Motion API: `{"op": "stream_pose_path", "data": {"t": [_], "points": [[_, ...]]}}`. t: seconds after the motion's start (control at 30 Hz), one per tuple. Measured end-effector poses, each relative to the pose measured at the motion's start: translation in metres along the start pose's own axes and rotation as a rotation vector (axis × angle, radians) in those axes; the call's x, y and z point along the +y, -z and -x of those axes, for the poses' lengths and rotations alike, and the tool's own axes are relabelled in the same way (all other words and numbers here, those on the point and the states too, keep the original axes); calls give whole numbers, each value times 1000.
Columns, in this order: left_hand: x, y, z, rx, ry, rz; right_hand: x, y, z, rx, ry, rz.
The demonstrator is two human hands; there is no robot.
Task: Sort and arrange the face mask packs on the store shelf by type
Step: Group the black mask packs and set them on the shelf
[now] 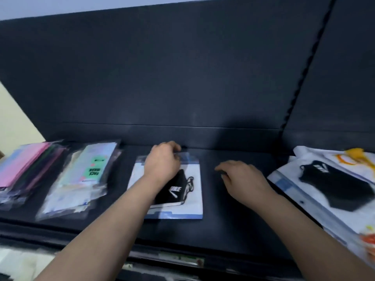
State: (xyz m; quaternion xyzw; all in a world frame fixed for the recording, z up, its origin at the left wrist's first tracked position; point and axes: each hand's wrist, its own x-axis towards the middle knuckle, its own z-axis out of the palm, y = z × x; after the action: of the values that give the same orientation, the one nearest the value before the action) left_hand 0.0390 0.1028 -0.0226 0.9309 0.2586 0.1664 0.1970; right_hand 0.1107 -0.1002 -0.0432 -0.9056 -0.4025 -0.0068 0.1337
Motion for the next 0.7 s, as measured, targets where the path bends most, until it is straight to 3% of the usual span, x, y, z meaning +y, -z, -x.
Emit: {"op": "stream_pose_path", "data": {"t": [0.23,0.37,0.6,0.7], "points": [[134,-65,25,-287,-178,98,110,46,74,95,-256,68],[190,-100,40,-387,-239,25,161,64,114,107,-336,139],[245,-132,52,-363,-81,-44,201,67,151,42,-330,84],[245,-132,55,-376,65,189,208,70,152,47,-301,16]]}}
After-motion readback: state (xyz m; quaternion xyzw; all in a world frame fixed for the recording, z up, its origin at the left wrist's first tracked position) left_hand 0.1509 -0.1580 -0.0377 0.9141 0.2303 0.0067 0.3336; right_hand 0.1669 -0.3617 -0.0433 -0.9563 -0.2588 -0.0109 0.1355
